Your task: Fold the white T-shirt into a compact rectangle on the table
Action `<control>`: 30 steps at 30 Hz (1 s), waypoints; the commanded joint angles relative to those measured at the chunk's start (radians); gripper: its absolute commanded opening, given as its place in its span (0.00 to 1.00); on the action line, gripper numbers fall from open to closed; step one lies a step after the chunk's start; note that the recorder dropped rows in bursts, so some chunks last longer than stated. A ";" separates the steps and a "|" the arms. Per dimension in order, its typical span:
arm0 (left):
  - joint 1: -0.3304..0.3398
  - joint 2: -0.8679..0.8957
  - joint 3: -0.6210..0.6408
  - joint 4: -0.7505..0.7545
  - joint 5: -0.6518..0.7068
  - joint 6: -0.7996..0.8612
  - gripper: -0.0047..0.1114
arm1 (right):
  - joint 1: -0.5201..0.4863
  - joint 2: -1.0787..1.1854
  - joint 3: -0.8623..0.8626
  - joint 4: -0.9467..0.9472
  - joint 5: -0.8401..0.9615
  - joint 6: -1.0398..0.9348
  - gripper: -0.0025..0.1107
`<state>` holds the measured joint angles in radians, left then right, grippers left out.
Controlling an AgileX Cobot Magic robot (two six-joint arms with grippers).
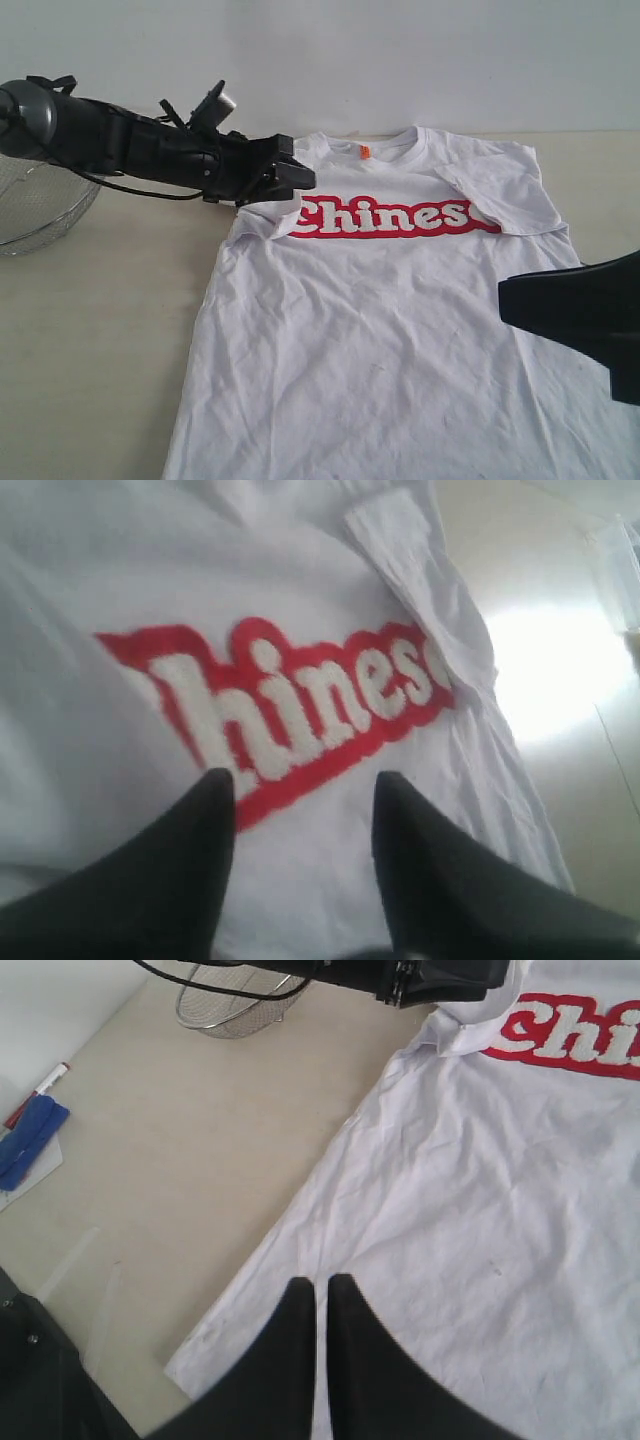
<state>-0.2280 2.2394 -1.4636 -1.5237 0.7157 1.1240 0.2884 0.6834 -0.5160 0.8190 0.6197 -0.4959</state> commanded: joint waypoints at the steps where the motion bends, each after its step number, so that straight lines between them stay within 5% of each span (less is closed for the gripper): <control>1: 0.076 -0.011 -0.016 0.003 -0.113 -0.098 0.36 | 0.001 -0.006 0.003 0.001 0.002 -0.011 0.02; 5: 0.107 -0.011 -0.076 0.118 -0.151 -0.195 0.51 | 0.001 -0.006 0.003 0.001 0.000 -0.015 0.02; 10: 0.113 -0.011 -0.152 0.675 -0.127 -0.677 0.50 | 0.001 -0.006 0.003 0.001 -0.004 -0.026 0.02; 13: 0.113 -0.011 -0.157 0.864 -0.112 -0.816 0.50 | 0.001 -0.006 0.003 0.001 -0.010 -0.029 0.02; 30: 0.087 0.087 -0.215 0.831 -0.244 -0.838 0.50 | 0.001 -0.006 0.003 0.003 -0.008 -0.029 0.02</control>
<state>-0.1369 2.3295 -1.6697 -0.6769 0.5072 0.2835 0.2884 0.6834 -0.5160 0.8210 0.6197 -0.5149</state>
